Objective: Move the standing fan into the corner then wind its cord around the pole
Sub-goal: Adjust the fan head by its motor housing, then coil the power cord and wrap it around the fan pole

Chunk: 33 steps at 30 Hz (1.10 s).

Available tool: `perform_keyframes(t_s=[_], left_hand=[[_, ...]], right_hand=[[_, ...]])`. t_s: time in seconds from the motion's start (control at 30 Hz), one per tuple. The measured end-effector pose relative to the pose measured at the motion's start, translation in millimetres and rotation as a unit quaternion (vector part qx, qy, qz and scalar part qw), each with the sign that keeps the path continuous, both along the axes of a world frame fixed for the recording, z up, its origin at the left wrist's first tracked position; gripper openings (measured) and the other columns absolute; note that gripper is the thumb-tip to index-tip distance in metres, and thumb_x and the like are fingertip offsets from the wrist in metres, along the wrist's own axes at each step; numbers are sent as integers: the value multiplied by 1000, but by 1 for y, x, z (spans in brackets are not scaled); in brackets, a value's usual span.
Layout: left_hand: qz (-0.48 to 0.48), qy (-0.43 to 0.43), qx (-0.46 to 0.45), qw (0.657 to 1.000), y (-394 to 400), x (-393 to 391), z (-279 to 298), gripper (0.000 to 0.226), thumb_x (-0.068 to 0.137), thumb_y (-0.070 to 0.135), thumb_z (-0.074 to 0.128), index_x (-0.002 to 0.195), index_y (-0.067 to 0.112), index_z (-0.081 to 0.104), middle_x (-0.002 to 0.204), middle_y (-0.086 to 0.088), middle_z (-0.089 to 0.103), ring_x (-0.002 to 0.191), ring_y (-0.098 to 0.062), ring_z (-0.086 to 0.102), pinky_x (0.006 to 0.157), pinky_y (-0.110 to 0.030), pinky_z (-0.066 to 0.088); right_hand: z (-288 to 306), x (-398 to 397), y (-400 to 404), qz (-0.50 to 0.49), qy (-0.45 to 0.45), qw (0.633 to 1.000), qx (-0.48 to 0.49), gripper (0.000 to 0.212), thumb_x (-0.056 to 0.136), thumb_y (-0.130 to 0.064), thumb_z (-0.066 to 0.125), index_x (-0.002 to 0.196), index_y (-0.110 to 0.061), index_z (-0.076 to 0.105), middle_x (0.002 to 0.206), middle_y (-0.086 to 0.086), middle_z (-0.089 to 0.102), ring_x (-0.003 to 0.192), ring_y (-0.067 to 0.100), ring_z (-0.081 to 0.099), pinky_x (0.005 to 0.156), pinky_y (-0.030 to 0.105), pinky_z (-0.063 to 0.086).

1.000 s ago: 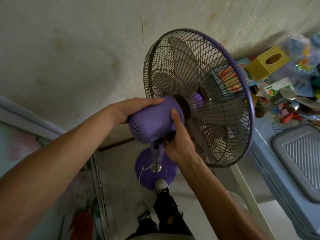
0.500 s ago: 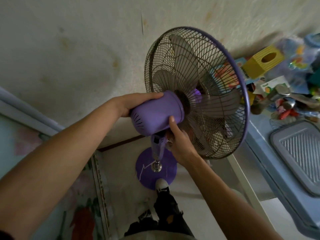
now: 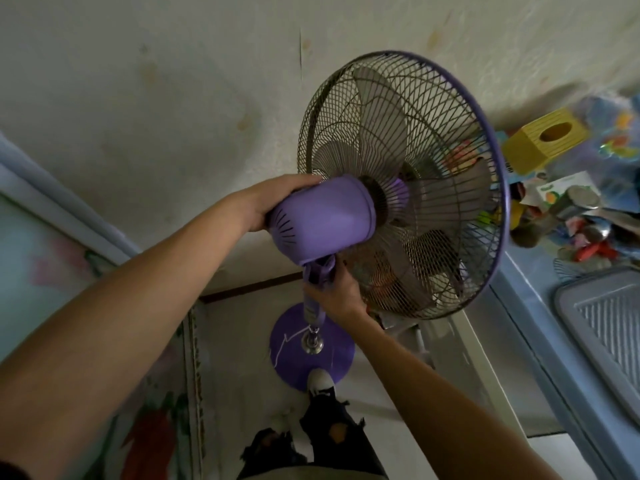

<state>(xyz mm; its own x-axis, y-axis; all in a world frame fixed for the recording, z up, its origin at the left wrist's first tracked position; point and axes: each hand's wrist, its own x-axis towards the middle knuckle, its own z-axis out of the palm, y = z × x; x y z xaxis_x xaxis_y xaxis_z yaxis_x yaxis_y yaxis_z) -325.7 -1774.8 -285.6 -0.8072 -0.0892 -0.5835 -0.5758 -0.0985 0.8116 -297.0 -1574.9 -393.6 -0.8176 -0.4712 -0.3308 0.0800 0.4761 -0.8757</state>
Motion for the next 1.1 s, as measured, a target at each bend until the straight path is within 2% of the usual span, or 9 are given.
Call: perform_keyframes(t_s=[0.07, 0.2, 0.33, 0.43, 0.57, 0.7, 0.87, 1.0, 1.1], left_hand=[[9, 1, -3, 1000, -1, 0, -2, 34, 83, 54, 66, 79, 24, 82, 89, -3, 79, 80, -19, 74, 72, -28, 56], [30, 15, 5, 999, -9, 2, -10, 40, 86, 55, 61, 78, 21, 79, 81, 0, 77, 73, -17, 72, 70, -27, 52], [94, 53, 57, 992, -15, 13, -35, 33, 85, 46, 55, 75, 23, 76, 79, -1, 74, 74, -19, 69, 68, -30, 53], [183, 92, 113, 972, -16, 37, -72, 31, 90, 26, 48, 77, 18, 74, 81, -7, 70, 70, -22, 71, 62, -33, 58], [188, 64, -102, 975, -4, 89, -156, 24, 98, 10, 46, 105, 13, 69, 102, -8, 76, 88, -25, 73, 76, -35, 53], [86, 85, -149, 981, 16, 128, -252, 32, 96, -16, 46, 126, -9, 55, 110, -20, 65, 91, -27, 63, 76, -26, 53], [9, 82, -251, 965, 11, 145, -341, 26, 98, 6, 58, 123, 8, 64, 115, -8, 70, 107, -24, 66, 75, -23, 51], [22, 94, -197, 976, 20, 135, -410, 24, 103, 16, 53, 124, 15, 63, 119, -4, 71, 114, -25, 66, 77, -23, 50], [7, 106, -143, 984, 29, 119, -426, 33, 104, 30, 49, 134, 20, 58, 128, -2, 67, 118, -21, 63, 83, -28, 49]], right_hand=[[-4, -6, -4, 8, 17, 1000, 10, 61, 79, -9, 84, 134, -9, 56, 118, 11, 68, 100, 18, 61, 77, 20, 50], [-14, -12, -4, -6, 60, 998, 17, 50, 75, -15, 88, 119, -5, 67, 95, 3, 69, 83, 15, 64, 59, 0, 43], [-20, -17, -1, -7, 101, 995, 24, 52, 72, -21, 89, 117, -8, 69, 104, 9, 77, 93, 24, 72, 78, 34, 60], [-27, -20, -1, -3, 118, 993, 27, 43, 70, -23, 89, 108, -13, 70, 97, 4, 77, 89, 19, 73, 76, 35, 61], [-34, -21, -1, -3, 161, 987, 20, 33, 66, -29, 90, 84, -28, 63, 73, -15, 67, 65, -4, 60, 49, 3, 41], [-43, -19, 1, -2, 213, 977, 27, 30, 65, -38, 90, 69, -29, 61, 65, -16, 65, 53, -15, 56, 43, 2, 38], [-58, -24, 7, -29, 267, 963, -5, 31, 56, -54, 82, 70, -31, 68, 69, -14, 72, 68, 3, 70, 64, 33, 61], [-71, -24, 6, -46, 288, 955, -55, 33, 49, -57, 79, 69, -30, 74, 64, -20, 74, 62, -4, 67, 60, 32, 60], [-62, -18, 7, -40, 312, 944, -98, 23, 56, -48, 84, 69, -31, 76, 74, -18, 78, 70, 5, 74, 66, 37, 65]])
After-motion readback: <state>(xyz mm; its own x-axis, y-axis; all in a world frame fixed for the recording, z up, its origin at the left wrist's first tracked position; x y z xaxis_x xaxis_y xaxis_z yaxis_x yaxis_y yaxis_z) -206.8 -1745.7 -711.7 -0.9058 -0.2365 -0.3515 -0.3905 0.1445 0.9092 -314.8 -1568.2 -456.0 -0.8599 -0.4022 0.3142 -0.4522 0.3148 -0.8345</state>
